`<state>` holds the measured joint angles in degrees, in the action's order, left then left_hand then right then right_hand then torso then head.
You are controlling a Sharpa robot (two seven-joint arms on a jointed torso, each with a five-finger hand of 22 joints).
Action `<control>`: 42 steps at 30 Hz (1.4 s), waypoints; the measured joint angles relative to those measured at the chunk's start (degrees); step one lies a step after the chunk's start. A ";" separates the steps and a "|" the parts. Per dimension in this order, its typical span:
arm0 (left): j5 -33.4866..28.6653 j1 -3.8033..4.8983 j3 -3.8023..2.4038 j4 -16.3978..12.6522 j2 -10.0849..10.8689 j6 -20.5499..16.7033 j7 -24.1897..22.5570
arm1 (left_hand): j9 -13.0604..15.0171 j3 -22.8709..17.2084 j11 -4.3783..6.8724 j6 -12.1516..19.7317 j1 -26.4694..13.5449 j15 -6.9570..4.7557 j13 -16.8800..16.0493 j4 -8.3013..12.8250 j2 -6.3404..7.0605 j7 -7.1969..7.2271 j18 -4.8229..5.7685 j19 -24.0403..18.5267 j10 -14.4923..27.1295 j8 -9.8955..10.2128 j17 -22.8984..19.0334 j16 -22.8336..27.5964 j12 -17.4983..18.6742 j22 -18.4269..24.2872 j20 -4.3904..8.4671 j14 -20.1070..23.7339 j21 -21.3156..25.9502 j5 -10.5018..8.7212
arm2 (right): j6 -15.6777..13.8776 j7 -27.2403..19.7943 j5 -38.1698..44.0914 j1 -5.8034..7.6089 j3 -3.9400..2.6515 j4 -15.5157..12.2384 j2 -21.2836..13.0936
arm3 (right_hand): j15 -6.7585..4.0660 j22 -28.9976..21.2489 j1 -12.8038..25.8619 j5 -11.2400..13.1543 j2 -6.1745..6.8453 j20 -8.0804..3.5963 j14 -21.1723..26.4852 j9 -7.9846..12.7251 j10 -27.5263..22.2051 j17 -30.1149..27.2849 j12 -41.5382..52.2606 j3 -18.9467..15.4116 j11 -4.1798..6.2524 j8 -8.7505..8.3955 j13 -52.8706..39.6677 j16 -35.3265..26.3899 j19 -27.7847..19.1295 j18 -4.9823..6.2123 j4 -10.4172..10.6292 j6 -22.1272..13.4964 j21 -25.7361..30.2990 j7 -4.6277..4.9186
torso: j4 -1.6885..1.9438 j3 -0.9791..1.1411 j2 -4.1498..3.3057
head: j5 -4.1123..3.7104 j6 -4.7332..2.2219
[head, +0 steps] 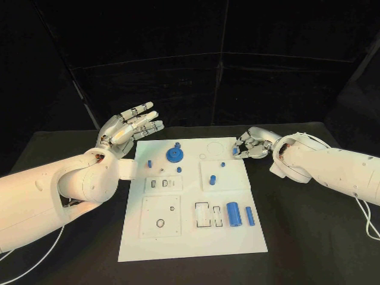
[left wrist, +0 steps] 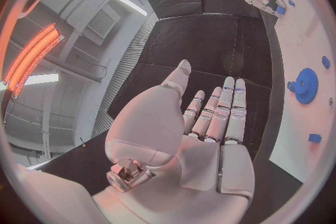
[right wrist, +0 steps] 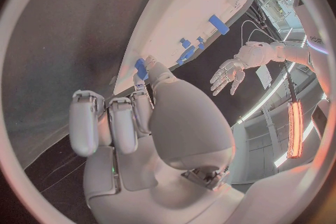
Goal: Assemble the parts on the task board
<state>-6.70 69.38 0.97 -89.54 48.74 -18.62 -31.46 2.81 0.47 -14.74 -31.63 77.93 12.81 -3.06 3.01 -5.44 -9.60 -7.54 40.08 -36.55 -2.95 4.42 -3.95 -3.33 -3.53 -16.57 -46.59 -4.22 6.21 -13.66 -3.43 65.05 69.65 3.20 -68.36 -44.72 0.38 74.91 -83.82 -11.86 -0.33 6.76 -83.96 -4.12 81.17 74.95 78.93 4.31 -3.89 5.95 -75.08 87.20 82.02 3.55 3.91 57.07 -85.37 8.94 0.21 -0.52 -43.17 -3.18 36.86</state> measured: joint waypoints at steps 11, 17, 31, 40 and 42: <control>0.00 0.00 0.00 0.01 0.01 0.01 0.08 | 0.00 0.00 0.00 0.00 0.00 0.00 0.00 0.00 0.00 0.00 0.00 0.00 0.00 0.00 0.00 0.00 0.00 0.00 0.00 0.00 0.00 0.00 | -0.56 -0.27 0.03 -0.01 0.00 -0.06 0.01 | -1.33 0.00 -0.02 0.88 -1.23 -0.98 -0.09 -0.01 1.53 -0.01 1.86 3.02 1.11 1.39 0.13 0.00 0.52 0.00 -0.80 3.23 0.00 -1.04 | -0.03 0.01 0.00 | 0.04 0.08; 0.01 0.00 0.00 0.02 0.05 0.01 0.10 | 0.00 0.00 0.00 0.00 0.00 0.00 0.00 0.00 0.00 0.00 0.00 0.00 0.00 0.00 0.00 0.00 0.00 0.00 0.00 0.00 0.00 0.00 | -2.24 -0.60 0.04 -0.02 0.00 -0.72 -0.19 | -1.74 0.00 0.45 -0.22 -1.83 -1.48 -0.09 0.00 1.87 -0.01 2.06 4.58 1.45 1.43 0.12 0.00 0.99 0.00 -1.38 3.27 -0.27 -1.00 | -0.03 0.02 0.00 | -0.02 0.09; 0.01 0.00 0.00 0.22 0.35 0.02 0.15 | 0.00 0.00 0.00 0.00 0.00 0.00 0.00 0.00 0.00 0.00 0.00 0.00 0.00 0.00 0.00 0.00 0.00 0.00 0.00 0.00 0.00 0.00 | -8.59 2.64 1.08 0.19 -0.11 -13.11 -3.98 | -1.74 0.00 1.06 0.78 -2.44 -1.66 -0.09 0.02 2.07 -0.02 2.27 5.51 1.65 1.30 -0.02 0.00 0.80 0.00 -2.01 3.27 -0.27 -1.00 | -0.03 -0.22 0.37 | 0.03 0.08; 0.01 0.03 0.00 1.62 -0.42 0.04 0.20 | 0.00 0.00 0.00 0.00 0.00 0.00 0.00 0.00 0.00 0.00 0.01 0.32 0.00 0.00 0.00 0.00 0.00 0.00 0.08 0.00 0.00 0.00 | -11.95 10.22 4.42 0.62 -0.19 -19.27 1.00 | -1.73 0.00 1.12 0.88 -2.49 -1.66 -0.09 0.01 2.17 -0.03 2.29 5.80 1.76 1.00 -0.02 0.00 0.80 0.00 -2.00 3.27 -0.27 -1.00 | 0.20 -0.91 1.37 | 0.86 0.94; 0.01 0.03 0.00 1.92 -0.68 0.08 0.21 | 0.00 0.00 0.00 0.00 0.00 0.00 0.00 0.00 0.00 0.00 0.01 0.58 0.00 0.00 0.00 0.00 0.00 -0.01 0.10 0.00 0.00 0.00 | -12.16 11.35 5.00 0.66 -0.19 -19.40 2.93 | -1.73 0.00 1.13 1.12 -2.49 -1.66 -0.09 0.01 2.17 -0.03 2.31 5.80 1.76 0.81 -0.02 0.00 0.80 0.00 -2.01 3.27 -0.27 -1.00 | 0.25 -1.04 1.57 | 1.38 1.20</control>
<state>-6.69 69.42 0.97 -87.63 48.07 -18.55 -31.25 2.81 0.47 -14.74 -31.63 77.94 12.81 -3.06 3.01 -5.44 -9.61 -7.53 40.66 -36.55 -2.95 4.43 -3.95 -3.33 -3.54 -16.47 -46.59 -4.22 6.21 -25.81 7.92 70.05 70.31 3.00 -87.76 -41.79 -1.35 74.90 -82.70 -10.74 -2.82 5.09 -84.05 -4.11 83.34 74.92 81.24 10.11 -2.13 6.76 -75.10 87.20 82.82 3.55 1.91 60.34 -85.64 7.94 0.46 -1.56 -41.59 -1.80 38.06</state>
